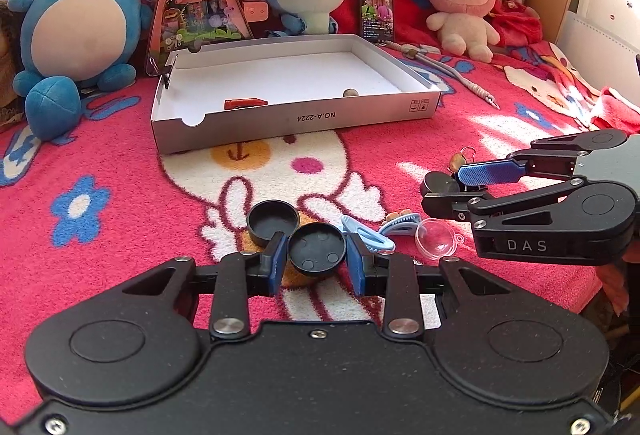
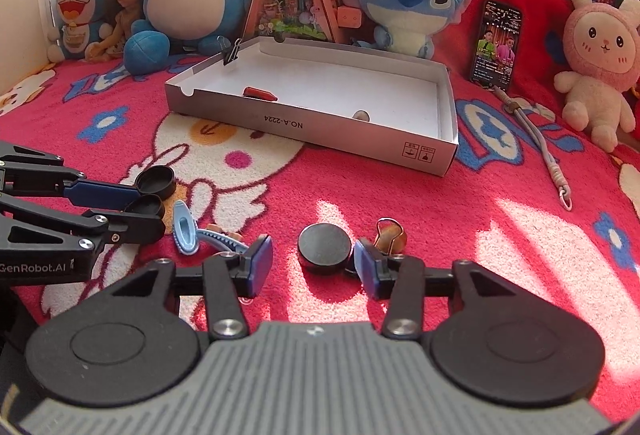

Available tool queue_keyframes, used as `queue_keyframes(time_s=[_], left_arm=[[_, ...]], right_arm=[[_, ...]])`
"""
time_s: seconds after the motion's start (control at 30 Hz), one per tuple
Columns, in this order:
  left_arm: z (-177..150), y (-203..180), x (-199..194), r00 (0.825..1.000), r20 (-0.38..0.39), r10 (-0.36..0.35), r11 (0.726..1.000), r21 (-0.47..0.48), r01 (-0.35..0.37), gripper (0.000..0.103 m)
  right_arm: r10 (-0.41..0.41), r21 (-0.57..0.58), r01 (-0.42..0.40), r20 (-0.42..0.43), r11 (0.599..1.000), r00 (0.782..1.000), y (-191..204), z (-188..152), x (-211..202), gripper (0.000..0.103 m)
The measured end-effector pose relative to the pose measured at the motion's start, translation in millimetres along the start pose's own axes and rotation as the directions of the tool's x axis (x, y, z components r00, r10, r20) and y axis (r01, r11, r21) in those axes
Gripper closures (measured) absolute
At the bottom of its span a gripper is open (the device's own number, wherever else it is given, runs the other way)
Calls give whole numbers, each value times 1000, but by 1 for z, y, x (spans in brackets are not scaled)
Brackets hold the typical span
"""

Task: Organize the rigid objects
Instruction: 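Carry both black lids with both grippers over the box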

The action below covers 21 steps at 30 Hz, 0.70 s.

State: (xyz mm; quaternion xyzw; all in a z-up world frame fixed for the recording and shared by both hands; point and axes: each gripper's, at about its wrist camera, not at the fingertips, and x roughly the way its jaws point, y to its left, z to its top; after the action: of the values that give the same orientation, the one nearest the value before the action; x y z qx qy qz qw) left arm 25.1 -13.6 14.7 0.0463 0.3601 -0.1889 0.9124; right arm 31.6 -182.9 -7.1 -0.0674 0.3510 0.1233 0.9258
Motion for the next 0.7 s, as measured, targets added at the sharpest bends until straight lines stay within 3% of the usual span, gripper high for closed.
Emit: queue_keyframes(time_s=[0.3, 0.4, 0.7], left_arm=[[7, 4, -1, 1000, 22, 5, 1000, -21, -5, 72], [11, 7, -1, 1000, 27, 5, 1000, -30, -4, 72], [52, 25, 4, 997, 67, 23, 998, -66, -18, 72]], right_arm=[[-17, -26, 17, -2, 1000, 1000, 3, 0, 7, 41], [-17, -37, 17, -4, 999, 1000, 5, 0, 8, 66], [37, 30, -38, 33, 999, 999, -8, 24, 0, 67]])
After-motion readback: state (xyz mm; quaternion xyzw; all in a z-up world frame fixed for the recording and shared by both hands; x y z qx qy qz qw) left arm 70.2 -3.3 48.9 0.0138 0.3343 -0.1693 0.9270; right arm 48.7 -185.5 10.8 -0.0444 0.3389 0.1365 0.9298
